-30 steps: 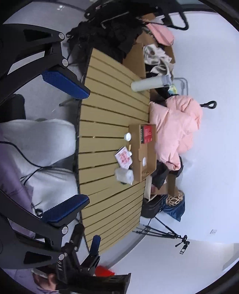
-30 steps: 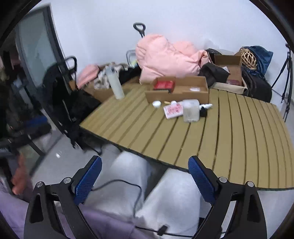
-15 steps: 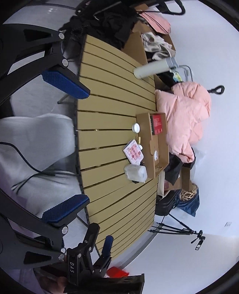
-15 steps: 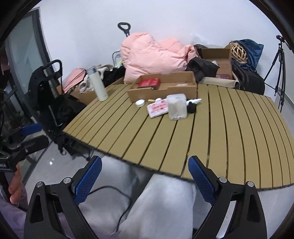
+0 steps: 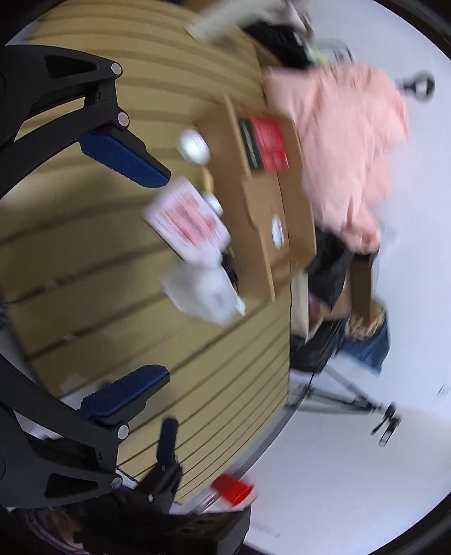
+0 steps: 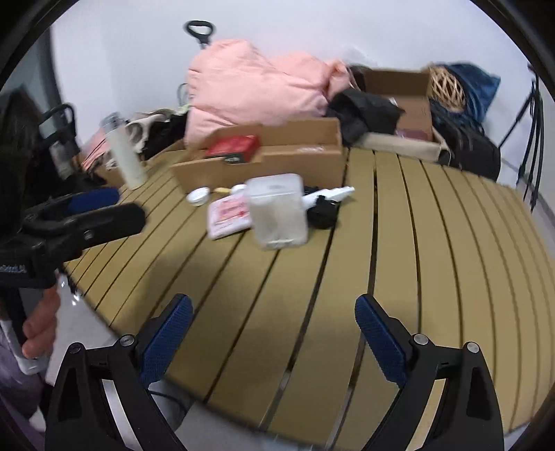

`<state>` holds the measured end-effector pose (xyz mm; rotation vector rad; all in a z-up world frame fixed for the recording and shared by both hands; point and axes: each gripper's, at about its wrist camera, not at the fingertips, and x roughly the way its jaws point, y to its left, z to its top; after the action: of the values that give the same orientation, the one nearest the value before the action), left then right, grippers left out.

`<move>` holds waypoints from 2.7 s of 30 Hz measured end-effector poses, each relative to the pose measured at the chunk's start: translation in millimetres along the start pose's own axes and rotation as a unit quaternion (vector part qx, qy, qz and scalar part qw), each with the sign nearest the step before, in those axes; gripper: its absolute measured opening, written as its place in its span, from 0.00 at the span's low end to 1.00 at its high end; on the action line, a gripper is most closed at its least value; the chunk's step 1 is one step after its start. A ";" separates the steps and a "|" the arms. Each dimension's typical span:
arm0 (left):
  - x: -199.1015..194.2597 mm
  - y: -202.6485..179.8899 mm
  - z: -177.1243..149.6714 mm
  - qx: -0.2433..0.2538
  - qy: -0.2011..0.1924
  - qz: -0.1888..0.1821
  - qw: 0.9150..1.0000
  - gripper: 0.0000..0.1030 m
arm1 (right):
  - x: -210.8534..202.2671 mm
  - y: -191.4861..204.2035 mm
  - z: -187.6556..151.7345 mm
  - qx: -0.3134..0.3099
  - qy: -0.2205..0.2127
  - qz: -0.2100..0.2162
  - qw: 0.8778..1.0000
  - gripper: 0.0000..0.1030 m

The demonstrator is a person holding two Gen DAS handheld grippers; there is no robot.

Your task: Organize objects

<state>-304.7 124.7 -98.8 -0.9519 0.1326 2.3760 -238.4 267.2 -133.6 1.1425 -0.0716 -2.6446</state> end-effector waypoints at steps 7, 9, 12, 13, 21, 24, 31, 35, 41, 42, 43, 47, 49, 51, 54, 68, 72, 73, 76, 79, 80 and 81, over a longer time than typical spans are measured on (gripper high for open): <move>87.8 3.3 20.8 0.005 0.047 -0.014 0.999 0.79 | 50.5 -35.5 17.5 0.040 0.012 0.013 0.999 0.87; 102.6 5.6 18.3 -0.005 0.069 -0.028 0.997 0.56 | 59.0 -37.8 16.9 0.041 0.013 0.019 0.999 0.87; 104.8 8.0 13.1 -0.023 0.073 -0.031 0.997 0.41 | 69.4 -41.3 16.6 0.047 0.019 0.028 0.998 0.87; 99.8 10.3 10.8 -0.040 0.076 -0.029 0.996 0.41 | 70.4 -42.3 16.4 0.049 0.019 0.030 0.998 0.87; 33.4 63.0 -81.5 -0.373 0.106 -0.095 0.917 0.44 | 46.7 -13.4 7.9 0.029 0.013 0.090 0.995 0.83; 14.3 69.4 -100.6 -0.371 0.097 -0.053 0.922 0.53 | 48.1 11.6 -0.5 0.009 0.025 0.109 0.994 0.83; -14.5 68.1 -94.0 -0.308 0.051 0.001 0.950 0.52 | 59.9 35.1 -6.0 0.015 0.045 0.116 0.992 0.83; -8.1 71.4 -89.3 -0.279 0.047 0.005 0.959 0.48 | 70.3 34.4 -2.9 0.026 0.049 0.115 0.992 0.60; 13.9 89.0 -94.3 -0.314 0.068 -0.045 0.946 0.32 | 93.6 35.1 1.9 0.070 0.057 0.147 0.985 0.47; 12.9 87.4 -92.6 -0.314 0.068 -0.044 0.946 0.25 | 94.0 35.7 2.6 0.073 0.055 0.146 0.985 0.47; 10.2 84.9 -89.5 -0.311 0.067 -0.046 0.947 0.23 | 94.2 35.5 4.2 0.075 0.052 0.140 0.986 0.45; -8.3 75.9 -50.6 -0.280 0.034 -0.080 0.956 0.22 | 70.1 24.6 29.5 0.074 0.018 0.132 0.988 0.41; -6.7 79.9 -20.8 -0.265 0.020 -0.088 0.960 0.21 | 57.8 22.0 51.5 0.056 -0.002 0.127 0.990 0.41; 2.2 91.4 19.1 -0.252 0.011 -0.097 0.963 0.21 | 53.4 18.7 86.8 0.033 -0.019 0.115 0.993 0.41; 25.1 112.5 76.1 -0.213 0.005 -0.100 0.972 0.21 | 63.6 8.3 148.0 0.015 -0.039 0.100 0.994 0.41; 208.5 228.6 139.5 -0.208 0.119 -0.007 0.971 0.24 | 300.8 -23.8 272.2 0.050 0.094 0.063 0.992 0.33; 161.5 216.8 136.9 -0.181 0.050 -0.017 0.982 0.50 | 276.4 -15.0 272.1 0.015 0.064 0.068 0.995 0.49; 150.2 212.1 136.7 -0.172 0.040 -0.018 0.984 0.50 | 267.1 -14.1 272.0 0.007 0.054 0.058 0.997 0.71; 107.5 194.8 138.2 -0.151 0.018 0.002 0.988 0.52 | 231.2 -15.6 271.1 -0.008 0.027 0.049 0.998 0.85; 50.5 176.8 128.3 -0.141 0.012 0.026 0.990 0.55 | 182.1 -17.7 266.3 -0.016 0.017 0.056 0.998 0.85; 28.1 171.3 122.5 -0.141 0.010 0.034 0.989 0.55 | 157.4 -18.2 261.6 -0.021 0.014 0.060 0.998 0.85; -0.2 165.7 113.6 -0.140 0.003 0.046 0.989 0.55 | 138.0 -18.5 256.9 -0.023 0.008 0.064 0.998 0.85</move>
<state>-463.0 19.8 -33.5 -1.1010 -0.1639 2.5214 -518.6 235.3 -57.0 1.1065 -0.0792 -2.5111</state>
